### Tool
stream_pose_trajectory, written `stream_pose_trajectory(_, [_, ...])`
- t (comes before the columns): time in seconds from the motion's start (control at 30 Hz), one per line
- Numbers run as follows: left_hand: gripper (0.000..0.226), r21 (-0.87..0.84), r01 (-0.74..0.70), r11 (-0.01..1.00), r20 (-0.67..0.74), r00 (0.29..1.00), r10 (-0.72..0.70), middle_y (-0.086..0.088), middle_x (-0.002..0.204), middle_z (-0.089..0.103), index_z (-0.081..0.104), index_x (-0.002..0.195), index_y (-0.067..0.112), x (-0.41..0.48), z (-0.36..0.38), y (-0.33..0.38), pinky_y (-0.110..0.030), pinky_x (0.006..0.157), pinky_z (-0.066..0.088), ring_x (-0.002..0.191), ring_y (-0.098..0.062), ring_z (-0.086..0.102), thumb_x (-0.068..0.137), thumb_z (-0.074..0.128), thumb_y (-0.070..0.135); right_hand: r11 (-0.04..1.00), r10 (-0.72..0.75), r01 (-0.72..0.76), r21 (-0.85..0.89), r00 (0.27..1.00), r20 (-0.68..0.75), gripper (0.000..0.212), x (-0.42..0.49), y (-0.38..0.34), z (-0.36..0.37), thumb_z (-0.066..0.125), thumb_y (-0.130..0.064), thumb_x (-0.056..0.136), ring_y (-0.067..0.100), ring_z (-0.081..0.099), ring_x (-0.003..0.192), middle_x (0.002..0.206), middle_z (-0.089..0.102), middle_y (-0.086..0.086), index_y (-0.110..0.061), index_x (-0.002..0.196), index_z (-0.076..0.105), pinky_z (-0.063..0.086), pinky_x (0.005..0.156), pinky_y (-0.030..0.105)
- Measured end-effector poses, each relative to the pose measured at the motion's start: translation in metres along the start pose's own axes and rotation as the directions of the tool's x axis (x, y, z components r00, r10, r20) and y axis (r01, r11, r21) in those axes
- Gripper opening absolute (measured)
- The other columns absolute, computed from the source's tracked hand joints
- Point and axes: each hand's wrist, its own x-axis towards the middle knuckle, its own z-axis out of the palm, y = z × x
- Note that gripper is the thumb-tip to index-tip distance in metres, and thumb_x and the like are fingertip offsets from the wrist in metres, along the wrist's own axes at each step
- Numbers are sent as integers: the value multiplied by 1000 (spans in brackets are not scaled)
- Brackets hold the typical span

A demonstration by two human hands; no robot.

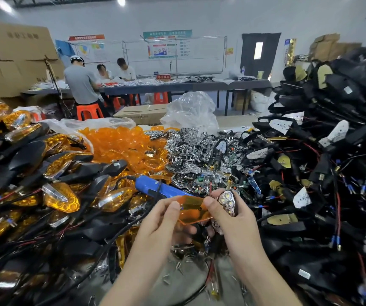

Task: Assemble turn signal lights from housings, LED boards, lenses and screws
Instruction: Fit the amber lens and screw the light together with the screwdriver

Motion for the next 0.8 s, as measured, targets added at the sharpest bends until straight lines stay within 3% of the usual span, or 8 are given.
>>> stream_pose_trajectory(0.13, [43,-285,239,928,159,967,-200,-30,106,70,58,123,0,-3,-13,-1,-35,69,60,86,-40,72,84,63,16,1000,-15,15,2,1000,-13,37,2,2,-1,82,-57,64,10,61,60,73,71,-5,-34,91,72,52,52,27])
stream_pose_trajectory(0.33, [45,-306,405,862,312,898,-312,-35,112,66,71,111,1,-4,-20,4,-36,70,61,88,-38,71,82,73,36,980,-64,83,-182,992,110,50,3,-1,-4,81,-69,66,9,65,70,80,72,-8,-34,99,69,52,68,31])
stream_pose_trajectory(0.43, [60,-371,434,821,390,875,-286,-39,119,62,60,122,-7,-5,-25,2,-37,76,62,97,-44,69,79,83,28,985,-50,65,-157,994,101,50,3,-1,-4,75,-76,69,4,64,73,81,71,-11,-33,94,71,50,67,20])
stream_pose_trajectory(0.5, [61,-443,406,799,413,884,-220,-37,124,60,61,124,-4,-5,-27,0,-40,82,60,109,-47,65,73,89,17,999,34,-34,-6,998,61,40,3,-2,-3,71,-69,81,9,66,73,82,70,-3,-30,90,74,55,65,22])
stream_pose_trajectory(0.57, [62,-462,291,838,323,935,-146,-31,125,63,65,123,0,-4,-24,-4,-38,87,58,117,-44,63,67,90,11,948,154,-163,274,987,51,24,6,-4,-2,72,-46,83,17,65,66,77,66,5,-24,87,78,57,58,30])
stream_pose_trajectory(0.67, [57,-198,75,977,97,994,-56,-10,117,73,66,123,19,-3,-15,-9,-35,94,54,116,-23,67,69,85,16,854,222,-227,468,973,67,19,9,-7,-2,71,-27,77,21,66,64,75,64,7,-17,93,75,60,58,34])
stream_pose_trajectory(0.73, [54,21,-22,1000,90,996,20,5,116,73,64,119,34,-6,-7,-10,-25,88,54,111,-10,68,71,89,29,834,225,-232,500,971,76,25,10,-6,-1,69,-22,74,23,67,66,76,65,8,-15,98,72,62,62,35])
stream_pose_trajectory(0.8, [56,81,-77,994,110,992,68,8,114,73,61,120,29,-9,-1,-13,-16,84,53,108,-8,68,68,83,29,835,218,-221,504,974,67,24,9,-5,0,70,-20,71,22,69,68,77,66,8,-16,94,75,61,62,35])
